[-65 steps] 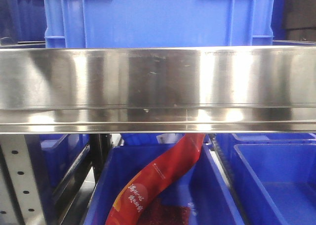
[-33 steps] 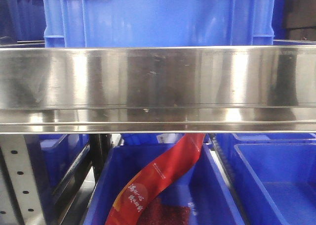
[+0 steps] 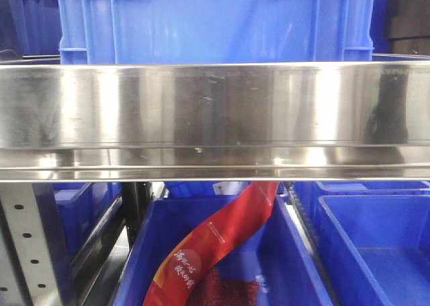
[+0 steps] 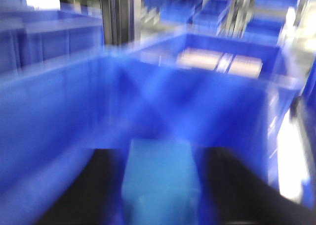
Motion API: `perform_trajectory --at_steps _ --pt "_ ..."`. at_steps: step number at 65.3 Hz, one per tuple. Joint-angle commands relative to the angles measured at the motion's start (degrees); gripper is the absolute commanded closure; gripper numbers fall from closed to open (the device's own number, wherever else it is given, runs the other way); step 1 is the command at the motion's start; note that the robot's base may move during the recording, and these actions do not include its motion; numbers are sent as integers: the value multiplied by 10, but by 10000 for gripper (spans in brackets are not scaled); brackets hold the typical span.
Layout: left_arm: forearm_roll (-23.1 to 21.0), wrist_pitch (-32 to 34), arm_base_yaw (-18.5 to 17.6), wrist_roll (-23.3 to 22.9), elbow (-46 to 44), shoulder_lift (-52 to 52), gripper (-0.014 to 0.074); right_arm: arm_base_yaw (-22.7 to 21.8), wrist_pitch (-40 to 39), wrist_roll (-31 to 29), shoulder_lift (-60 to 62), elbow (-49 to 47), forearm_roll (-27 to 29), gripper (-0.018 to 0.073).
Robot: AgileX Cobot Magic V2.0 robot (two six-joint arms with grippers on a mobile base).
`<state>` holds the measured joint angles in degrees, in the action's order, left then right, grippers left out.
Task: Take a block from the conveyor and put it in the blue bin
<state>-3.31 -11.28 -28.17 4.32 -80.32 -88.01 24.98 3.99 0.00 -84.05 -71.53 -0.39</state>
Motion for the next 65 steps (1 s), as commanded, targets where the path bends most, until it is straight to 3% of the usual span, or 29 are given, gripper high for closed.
perform_trajectory --at_steps 1,7,11,15,18,20,23,32,42,52,65 --pt "-6 16 -3 0 -8 2 123 2 -11 0 0 -7 4 119" --pt "-11 16 -3 0 -8 2 117 2 -11 0 0 -8 4 157" --pt "-11 16 -3 0 -8 2 184 2 -11 0 1 -9 4 254" --pt "-12 16 -3 0 -8 5 341 2 -11 0 2 -9 9 382" --pt "-13 16 -3 0 -8 8 461 2 -14 0 2 -9 9 515" --pt "-13 17 -3 0 -8 8 591 2 -18 0 2 -9 9 631" --pt "-13 17 -3 0 -8 9 706 2 -21 0 3 -9 10 726" --pt "-41 12 -2 0 -8 26 707 -4 -7 0 23 -9 10 721" --pt "-43 3 -2 -2 11 84 707 -27 27 0 82 6 10 721" --pt "-43 36 -2 -2 100 151 707 -79 14 0 148 82 11 721" --pt "-51 82 -1 -2 250 249 707 -115 -10 0 269 228 11 721"
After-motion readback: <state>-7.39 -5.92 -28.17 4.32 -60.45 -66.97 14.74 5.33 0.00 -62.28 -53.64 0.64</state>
